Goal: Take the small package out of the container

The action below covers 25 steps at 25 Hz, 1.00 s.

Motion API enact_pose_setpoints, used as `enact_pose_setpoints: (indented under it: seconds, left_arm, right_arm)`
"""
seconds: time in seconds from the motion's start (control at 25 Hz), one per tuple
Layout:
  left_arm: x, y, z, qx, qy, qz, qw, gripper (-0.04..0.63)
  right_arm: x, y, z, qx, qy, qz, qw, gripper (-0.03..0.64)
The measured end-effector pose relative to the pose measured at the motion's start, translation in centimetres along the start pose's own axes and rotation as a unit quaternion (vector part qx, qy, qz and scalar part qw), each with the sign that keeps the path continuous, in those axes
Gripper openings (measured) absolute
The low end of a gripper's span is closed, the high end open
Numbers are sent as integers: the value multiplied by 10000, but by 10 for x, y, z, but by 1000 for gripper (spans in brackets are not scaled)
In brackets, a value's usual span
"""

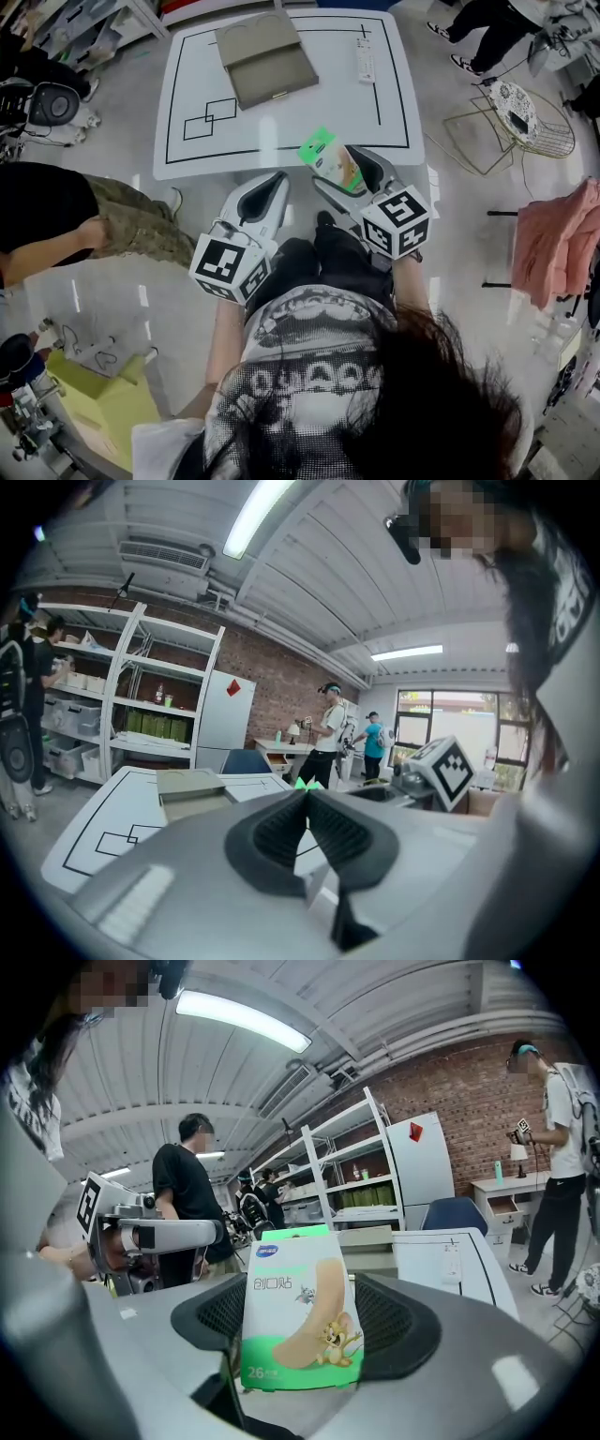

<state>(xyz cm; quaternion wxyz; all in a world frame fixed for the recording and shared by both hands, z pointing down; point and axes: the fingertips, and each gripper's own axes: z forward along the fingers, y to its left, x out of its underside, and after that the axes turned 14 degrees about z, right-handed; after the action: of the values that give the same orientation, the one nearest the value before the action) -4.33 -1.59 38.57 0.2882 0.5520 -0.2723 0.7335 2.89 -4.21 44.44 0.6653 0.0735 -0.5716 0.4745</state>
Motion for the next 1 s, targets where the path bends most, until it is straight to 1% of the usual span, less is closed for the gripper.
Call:
enact_pose_setpoints:
  seconds: [0.32, 0.64, 1.0]
  left_arm:
    - [1, -10, -18, 129, -99, 62, 9998, 0]
    - [3, -5, -31, 138, -190, 66, 9997, 0]
    - [7, -5, -34, 182, -186, 35, 9997, 0]
  right_arm:
    - [10, 17, -8, 99, -42, -60, 9999, 363]
    - [15, 31, -5, 140, -21, -126, 9998, 362]
    - [19, 31, -2, 176, 49, -139, 9997, 362]
